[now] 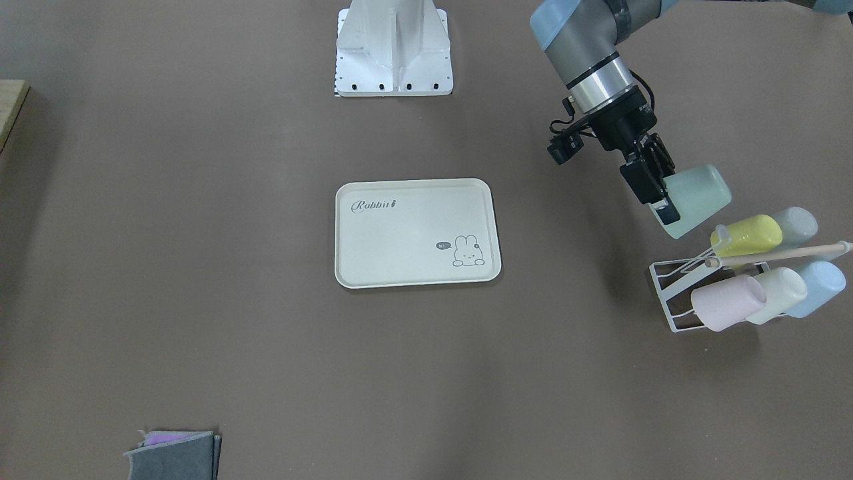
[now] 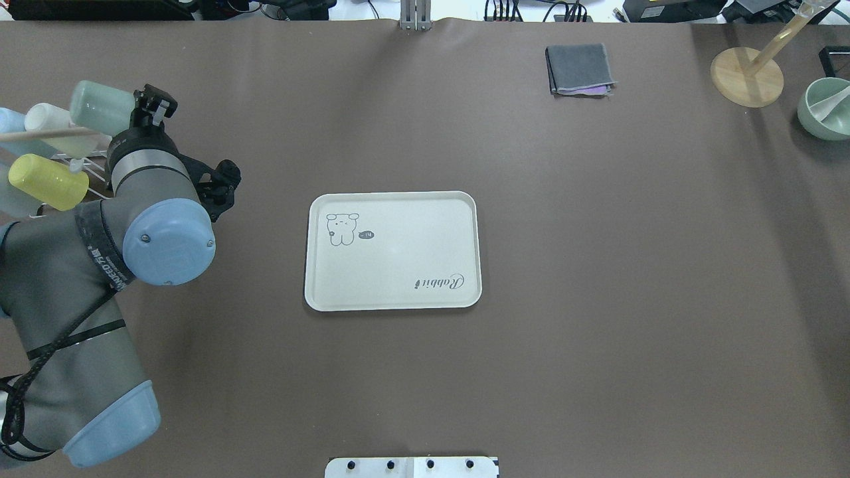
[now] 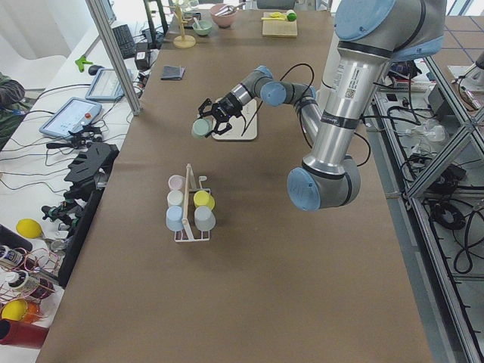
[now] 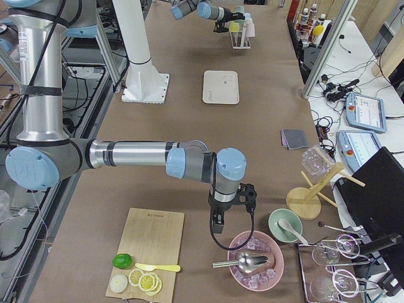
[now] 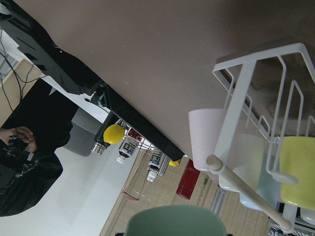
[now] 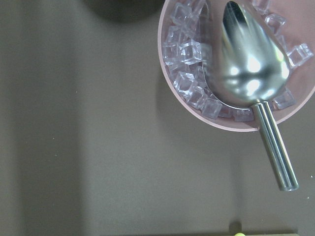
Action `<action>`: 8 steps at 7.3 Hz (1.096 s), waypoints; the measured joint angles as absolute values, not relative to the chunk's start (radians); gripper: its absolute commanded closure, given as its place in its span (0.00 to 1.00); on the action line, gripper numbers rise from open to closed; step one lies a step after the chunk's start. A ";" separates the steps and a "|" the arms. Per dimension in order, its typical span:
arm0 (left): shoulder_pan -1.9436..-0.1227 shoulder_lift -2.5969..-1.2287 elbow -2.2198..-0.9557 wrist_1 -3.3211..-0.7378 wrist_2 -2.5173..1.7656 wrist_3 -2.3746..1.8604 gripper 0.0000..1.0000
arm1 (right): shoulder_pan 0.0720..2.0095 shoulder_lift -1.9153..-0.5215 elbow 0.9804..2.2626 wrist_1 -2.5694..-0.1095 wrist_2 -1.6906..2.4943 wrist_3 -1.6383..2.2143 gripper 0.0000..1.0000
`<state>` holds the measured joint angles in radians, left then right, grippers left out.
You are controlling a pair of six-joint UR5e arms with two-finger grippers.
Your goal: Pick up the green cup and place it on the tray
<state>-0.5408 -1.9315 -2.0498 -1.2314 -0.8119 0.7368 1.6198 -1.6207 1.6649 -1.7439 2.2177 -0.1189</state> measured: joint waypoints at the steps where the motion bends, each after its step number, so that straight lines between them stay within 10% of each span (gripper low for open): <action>1: -0.541 -1.923 -2.027 -1.348 -0.823 0.738 0.66 | 1.620 -1.620 1.658 -1.744 2.221 -0.117 0.00; 8: -0.539 -1.865 -1.884 -2.205 -1.132 0.590 0.66 | 1.620 -1.608 1.646 -1.736 2.269 -0.112 0.00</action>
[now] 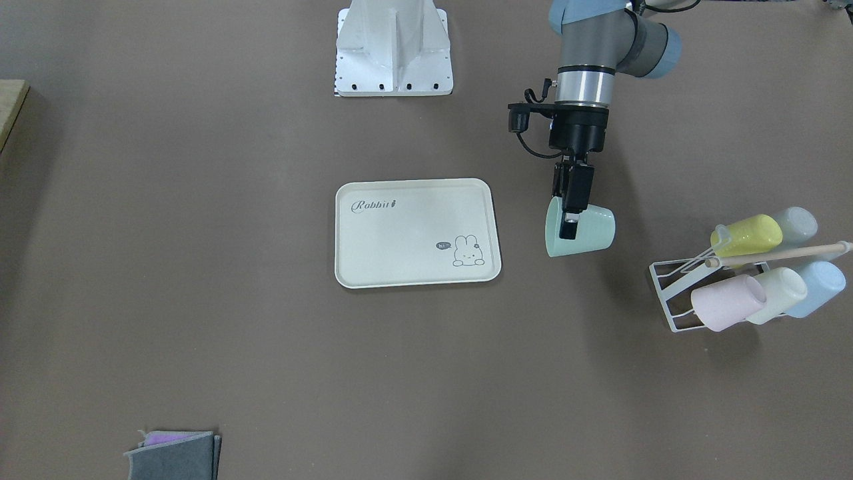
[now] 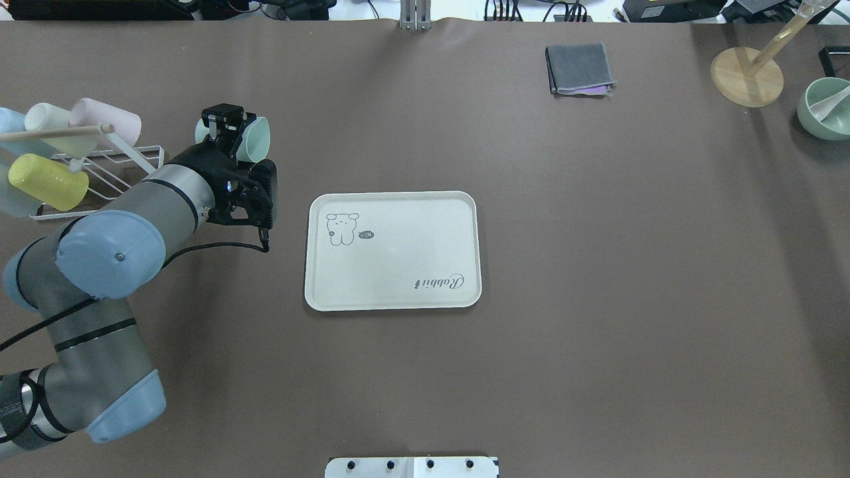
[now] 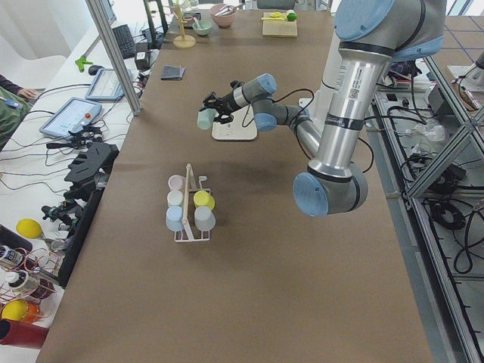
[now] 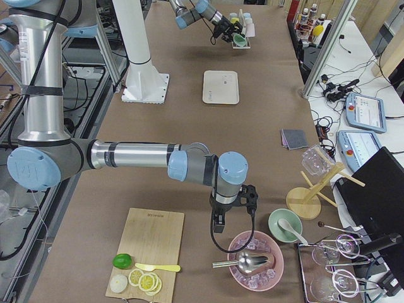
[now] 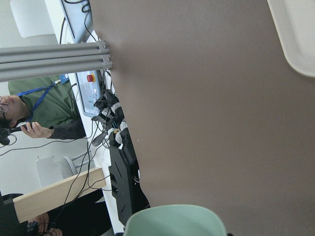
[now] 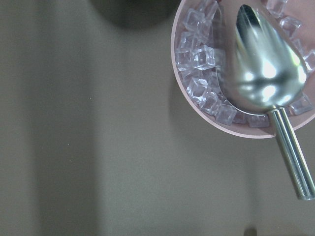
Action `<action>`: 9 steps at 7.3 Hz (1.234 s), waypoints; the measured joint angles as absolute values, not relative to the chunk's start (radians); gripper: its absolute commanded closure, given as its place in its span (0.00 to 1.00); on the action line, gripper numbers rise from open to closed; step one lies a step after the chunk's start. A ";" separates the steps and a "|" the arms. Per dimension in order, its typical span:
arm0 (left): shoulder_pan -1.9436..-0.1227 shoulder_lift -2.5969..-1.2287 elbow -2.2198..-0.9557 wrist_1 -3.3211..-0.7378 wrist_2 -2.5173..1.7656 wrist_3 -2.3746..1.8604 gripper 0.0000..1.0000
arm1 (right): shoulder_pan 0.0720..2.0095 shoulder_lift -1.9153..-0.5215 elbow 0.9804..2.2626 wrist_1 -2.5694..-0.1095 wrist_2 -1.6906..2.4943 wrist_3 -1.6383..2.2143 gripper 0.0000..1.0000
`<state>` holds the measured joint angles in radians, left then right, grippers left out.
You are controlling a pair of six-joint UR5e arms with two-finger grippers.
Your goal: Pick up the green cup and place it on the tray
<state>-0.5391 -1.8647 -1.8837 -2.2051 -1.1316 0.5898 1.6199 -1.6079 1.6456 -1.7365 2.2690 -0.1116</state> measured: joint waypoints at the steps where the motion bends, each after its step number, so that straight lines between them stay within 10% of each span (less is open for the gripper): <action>1: -0.537 -1.876 -1.859 -2.295 -1.183 0.509 0.66 | 1.620 -1.608 1.645 -1.736 2.270 -0.111 0.00; 9: -0.507 -2.082 -1.475 -3.013 -1.441 -0.169 0.67 | 1.620 -1.609 1.656 -1.720 2.313 -0.112 0.00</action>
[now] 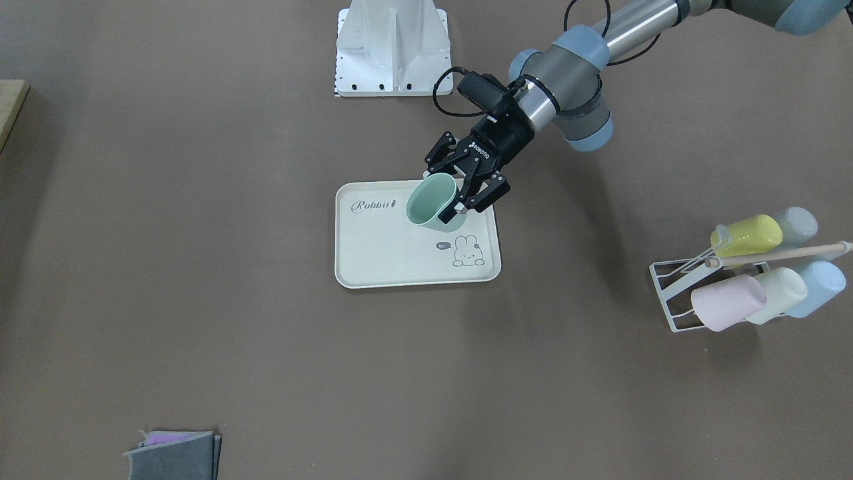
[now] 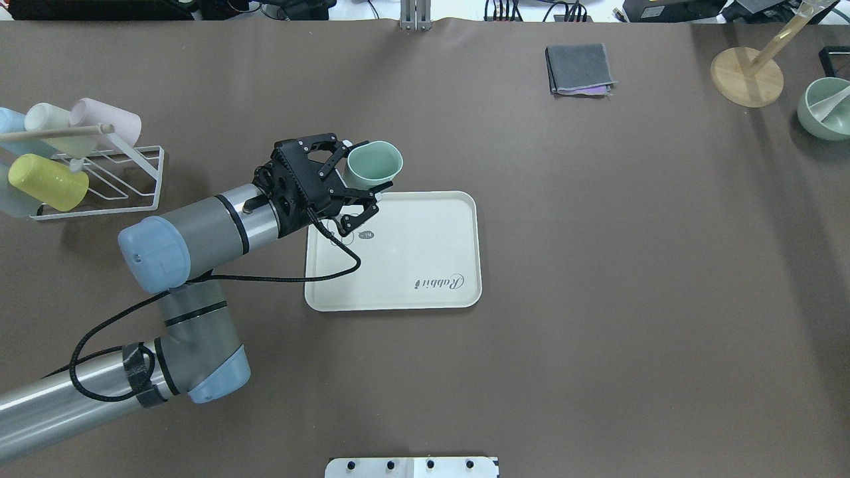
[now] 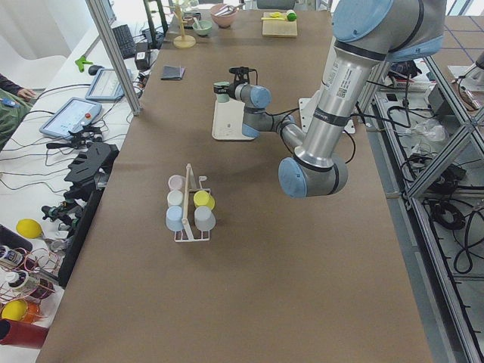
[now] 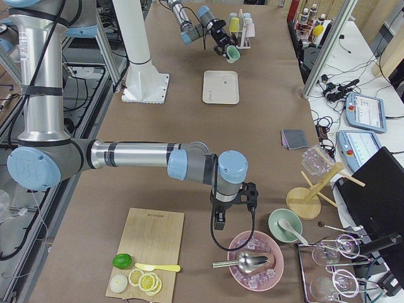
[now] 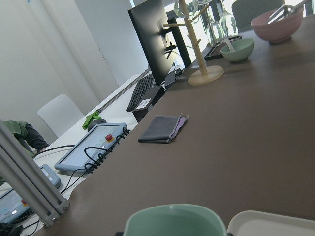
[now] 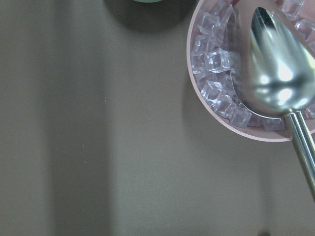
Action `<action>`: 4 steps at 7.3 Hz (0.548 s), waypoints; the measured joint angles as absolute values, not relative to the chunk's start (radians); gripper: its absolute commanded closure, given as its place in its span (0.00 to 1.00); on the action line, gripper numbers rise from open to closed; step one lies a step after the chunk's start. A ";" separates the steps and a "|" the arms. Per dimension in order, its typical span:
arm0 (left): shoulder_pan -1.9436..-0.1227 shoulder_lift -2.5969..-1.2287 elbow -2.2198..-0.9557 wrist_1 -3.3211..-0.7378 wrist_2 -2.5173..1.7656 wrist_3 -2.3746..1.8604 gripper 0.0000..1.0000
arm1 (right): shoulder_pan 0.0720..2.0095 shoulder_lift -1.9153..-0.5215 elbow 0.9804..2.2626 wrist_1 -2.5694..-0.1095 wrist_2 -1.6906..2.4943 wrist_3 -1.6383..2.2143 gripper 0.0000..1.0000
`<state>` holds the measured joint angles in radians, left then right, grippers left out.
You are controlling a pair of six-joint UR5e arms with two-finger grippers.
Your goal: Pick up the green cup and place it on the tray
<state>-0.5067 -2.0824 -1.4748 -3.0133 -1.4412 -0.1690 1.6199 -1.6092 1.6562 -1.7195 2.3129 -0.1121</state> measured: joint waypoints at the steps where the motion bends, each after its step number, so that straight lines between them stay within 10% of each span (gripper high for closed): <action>1: -0.504 -2.105 -1.389 -3.119 -1.452 -0.231 0.67 | 1.620 -1.616 1.656 -1.691 2.318 -0.112 0.00; 4: -0.470 -2.140 -1.214 -3.362 -1.472 -0.378 0.67 | 1.620 -1.629 1.650 -1.659 2.322 -0.112 0.00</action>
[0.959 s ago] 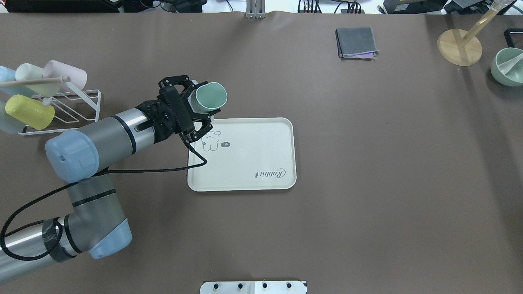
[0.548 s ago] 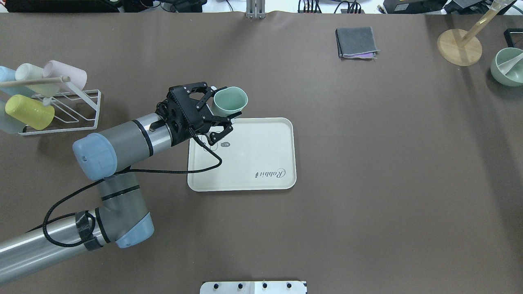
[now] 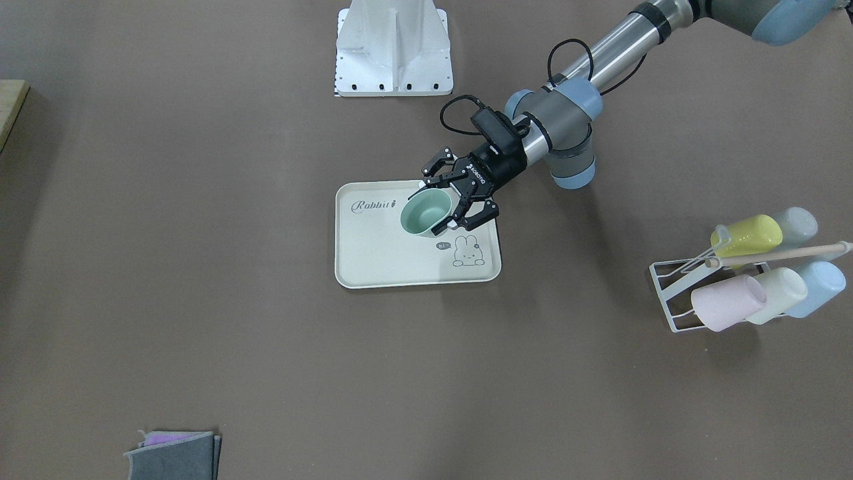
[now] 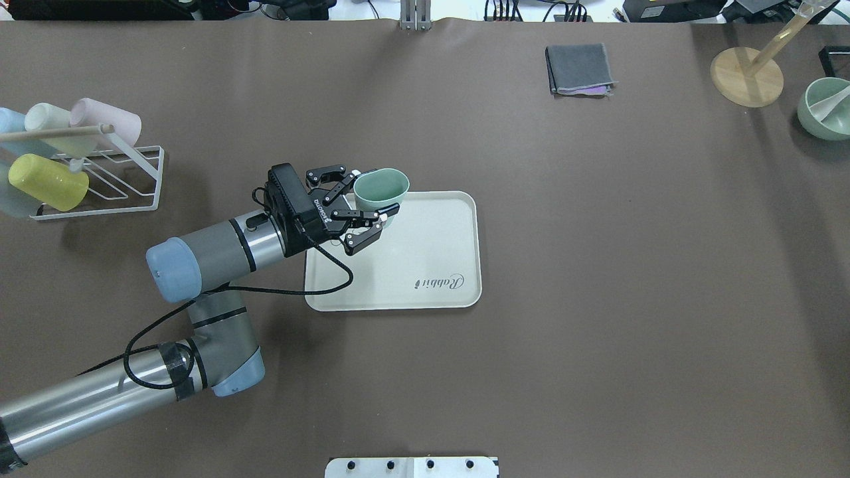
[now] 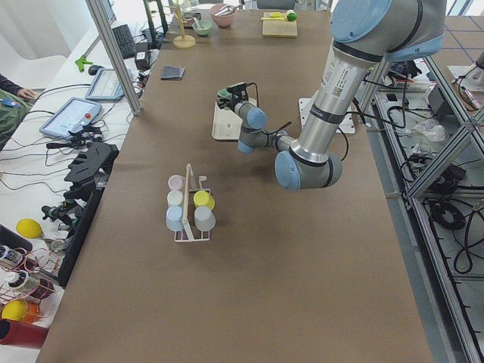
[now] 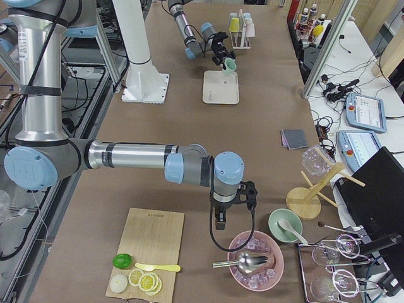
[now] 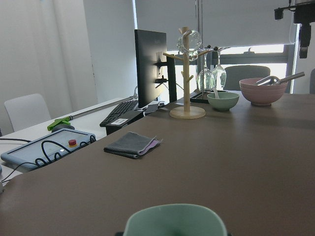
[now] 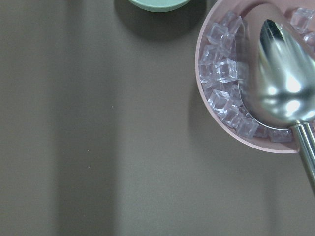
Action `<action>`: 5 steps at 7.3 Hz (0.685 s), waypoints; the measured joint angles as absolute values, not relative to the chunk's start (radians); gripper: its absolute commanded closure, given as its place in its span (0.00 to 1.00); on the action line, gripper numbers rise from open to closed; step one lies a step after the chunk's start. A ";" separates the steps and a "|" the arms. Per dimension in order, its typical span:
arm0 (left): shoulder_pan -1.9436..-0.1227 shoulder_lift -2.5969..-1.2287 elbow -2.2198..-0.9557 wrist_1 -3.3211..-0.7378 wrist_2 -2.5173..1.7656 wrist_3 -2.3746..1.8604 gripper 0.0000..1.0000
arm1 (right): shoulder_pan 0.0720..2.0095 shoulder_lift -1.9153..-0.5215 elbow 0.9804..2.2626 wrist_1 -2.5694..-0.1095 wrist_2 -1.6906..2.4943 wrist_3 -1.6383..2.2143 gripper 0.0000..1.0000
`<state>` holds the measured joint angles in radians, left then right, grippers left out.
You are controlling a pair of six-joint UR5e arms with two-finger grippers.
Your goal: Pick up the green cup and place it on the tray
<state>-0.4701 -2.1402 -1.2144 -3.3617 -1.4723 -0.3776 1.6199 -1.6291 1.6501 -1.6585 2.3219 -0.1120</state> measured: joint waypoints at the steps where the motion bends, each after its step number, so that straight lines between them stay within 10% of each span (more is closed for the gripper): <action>1: -0.455 -2.142 -1.193 -3.395 -1.472 -0.409 0.66 | 1.620 -1.630 1.648 -1.657 2.321 -0.112 0.00; 5: -0.431 -2.154 -1.175 -3.351 -1.473 -0.427 0.65 | 1.620 -1.630 1.649 -1.655 2.320 -0.112 0.00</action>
<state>-0.4306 -2.1545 -1.1755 -3.3511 -1.4732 -0.4270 1.6199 -1.6297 1.6491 -1.6552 2.3205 -0.1120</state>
